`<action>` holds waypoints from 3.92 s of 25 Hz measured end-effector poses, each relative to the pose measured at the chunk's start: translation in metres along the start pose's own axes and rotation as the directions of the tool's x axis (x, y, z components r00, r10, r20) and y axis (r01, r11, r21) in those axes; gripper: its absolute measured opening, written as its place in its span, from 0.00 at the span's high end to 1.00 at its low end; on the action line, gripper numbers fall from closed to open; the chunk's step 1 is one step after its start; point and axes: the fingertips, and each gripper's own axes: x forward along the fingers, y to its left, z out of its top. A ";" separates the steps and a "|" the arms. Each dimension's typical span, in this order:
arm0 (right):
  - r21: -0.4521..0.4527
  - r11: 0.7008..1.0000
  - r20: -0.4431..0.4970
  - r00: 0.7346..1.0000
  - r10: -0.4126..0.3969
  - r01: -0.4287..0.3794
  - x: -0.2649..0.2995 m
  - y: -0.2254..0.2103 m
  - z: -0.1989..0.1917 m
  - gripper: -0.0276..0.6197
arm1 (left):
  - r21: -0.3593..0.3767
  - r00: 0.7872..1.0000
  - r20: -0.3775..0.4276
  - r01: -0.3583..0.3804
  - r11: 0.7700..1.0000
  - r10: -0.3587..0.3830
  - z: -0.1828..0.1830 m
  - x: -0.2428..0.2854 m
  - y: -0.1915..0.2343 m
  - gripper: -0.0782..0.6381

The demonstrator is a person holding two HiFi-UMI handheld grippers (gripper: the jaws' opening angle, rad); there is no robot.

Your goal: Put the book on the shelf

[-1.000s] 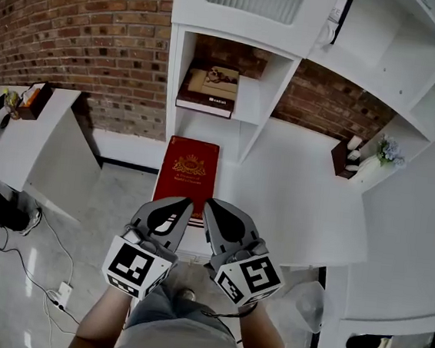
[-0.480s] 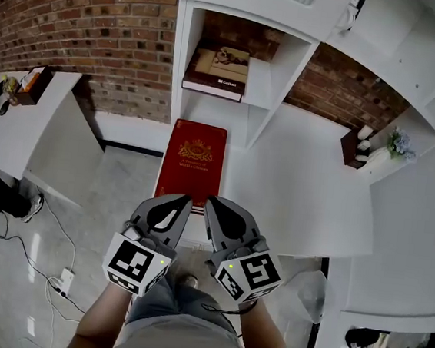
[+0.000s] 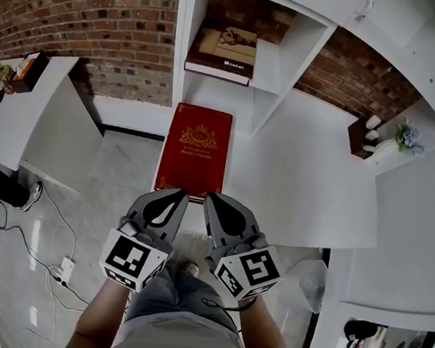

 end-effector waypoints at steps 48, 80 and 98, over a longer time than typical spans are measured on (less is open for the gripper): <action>0.075 0.987 -0.247 0.962 -0.118 0.140 0.001 -0.055 -0.128 0.77 | -0.045 0.972 -0.219 -0.092 0.995 0.080 -0.123 0.001 0.072 0.71; 0.048 0.989 -0.307 0.944 -0.119 0.141 0.020 -0.060 -0.149 0.72 | -0.002 0.968 -0.252 -0.016 1.000 0.015 -0.152 0.011 0.086 0.66; 0.014 0.996 -0.321 0.943 -0.084 0.094 0.034 -0.060 -0.155 0.66 | -0.027 0.967 -0.253 0.020 0.999 -0.026 -0.156 0.017 0.087 0.65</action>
